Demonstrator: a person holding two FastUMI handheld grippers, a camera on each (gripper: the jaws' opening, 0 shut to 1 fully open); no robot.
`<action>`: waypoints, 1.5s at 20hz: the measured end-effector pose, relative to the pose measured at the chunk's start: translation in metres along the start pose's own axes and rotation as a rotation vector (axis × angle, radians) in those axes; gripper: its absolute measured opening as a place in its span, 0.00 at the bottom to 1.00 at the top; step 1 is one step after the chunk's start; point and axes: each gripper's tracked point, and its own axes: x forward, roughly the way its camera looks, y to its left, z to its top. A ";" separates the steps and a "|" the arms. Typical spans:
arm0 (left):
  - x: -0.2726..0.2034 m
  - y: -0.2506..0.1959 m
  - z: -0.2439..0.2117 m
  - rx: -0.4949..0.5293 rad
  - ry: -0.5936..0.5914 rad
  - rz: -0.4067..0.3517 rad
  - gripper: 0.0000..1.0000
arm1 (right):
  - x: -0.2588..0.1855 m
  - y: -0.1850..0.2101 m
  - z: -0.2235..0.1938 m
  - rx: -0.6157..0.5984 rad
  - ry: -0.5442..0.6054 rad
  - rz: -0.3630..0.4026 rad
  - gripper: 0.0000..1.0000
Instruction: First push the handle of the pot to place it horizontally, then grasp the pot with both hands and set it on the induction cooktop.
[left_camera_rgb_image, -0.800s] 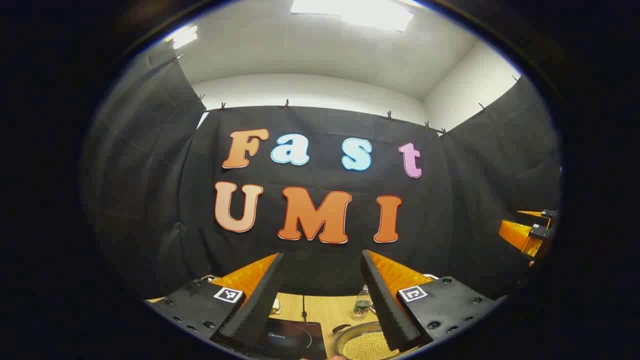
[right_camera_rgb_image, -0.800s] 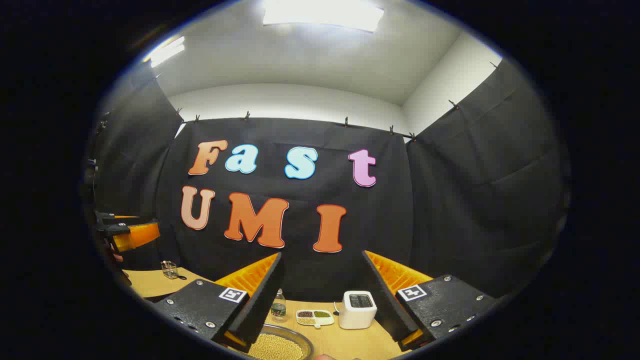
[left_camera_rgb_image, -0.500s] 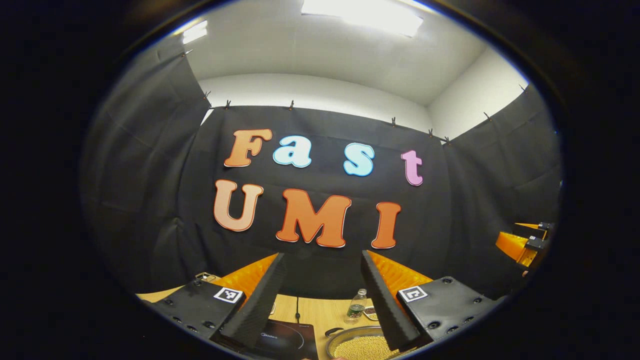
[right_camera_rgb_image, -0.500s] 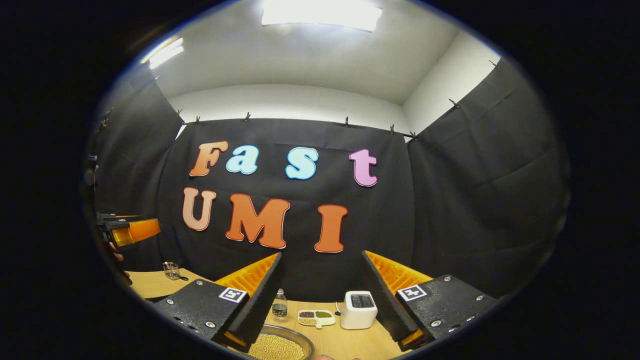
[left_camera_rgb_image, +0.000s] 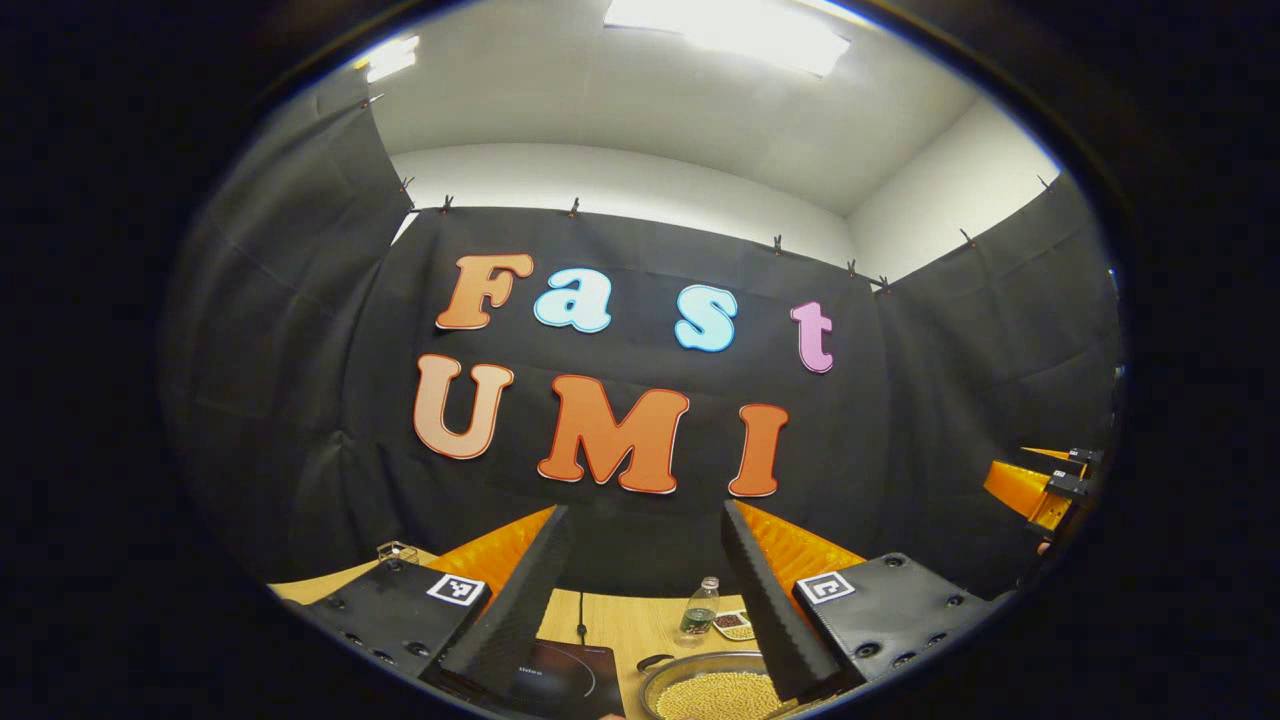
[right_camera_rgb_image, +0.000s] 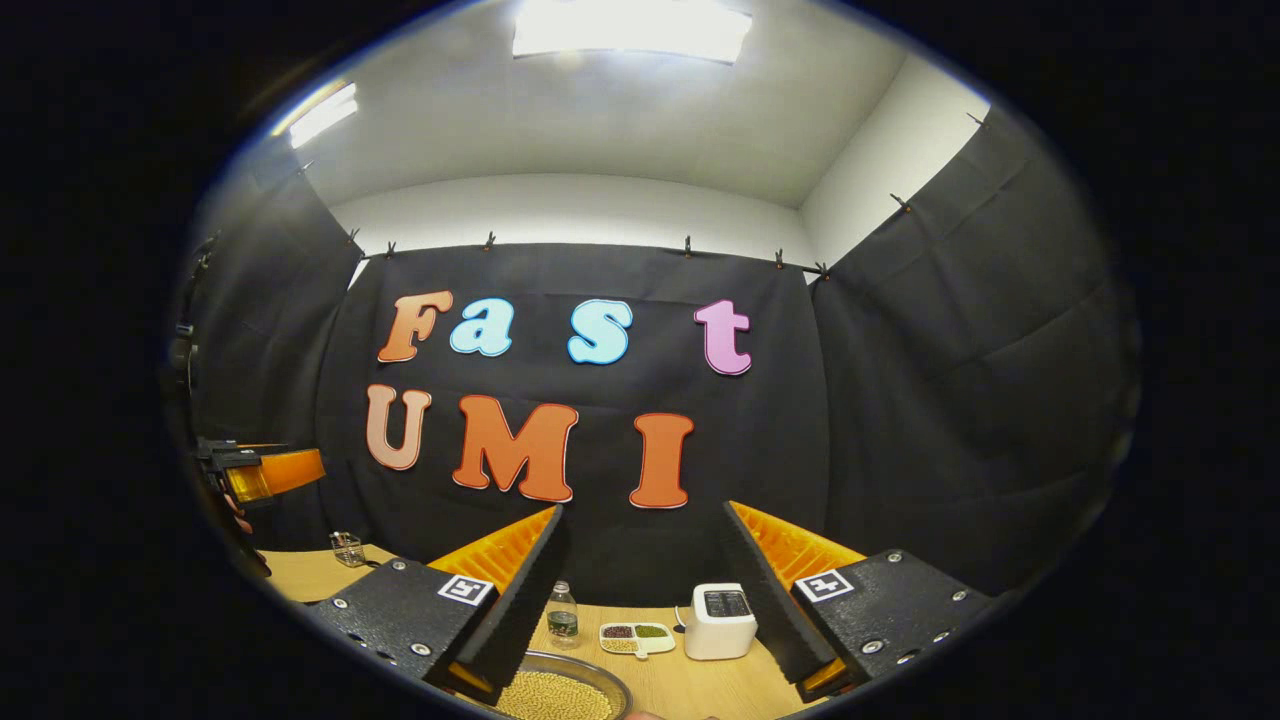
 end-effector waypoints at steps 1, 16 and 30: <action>0.000 0.000 0.000 0.007 0.000 -0.001 0.98 | 0.000 0.000 0.000 0.003 -0.002 0.001 0.94; -0.009 -0.002 0.013 0.056 -0.036 -0.037 0.98 | -0.003 0.014 -0.019 0.044 0.045 0.054 0.94; -0.017 0.007 0.018 0.070 -0.052 -0.022 0.97 | -0.025 0.024 -0.083 0.111 0.231 0.120 0.92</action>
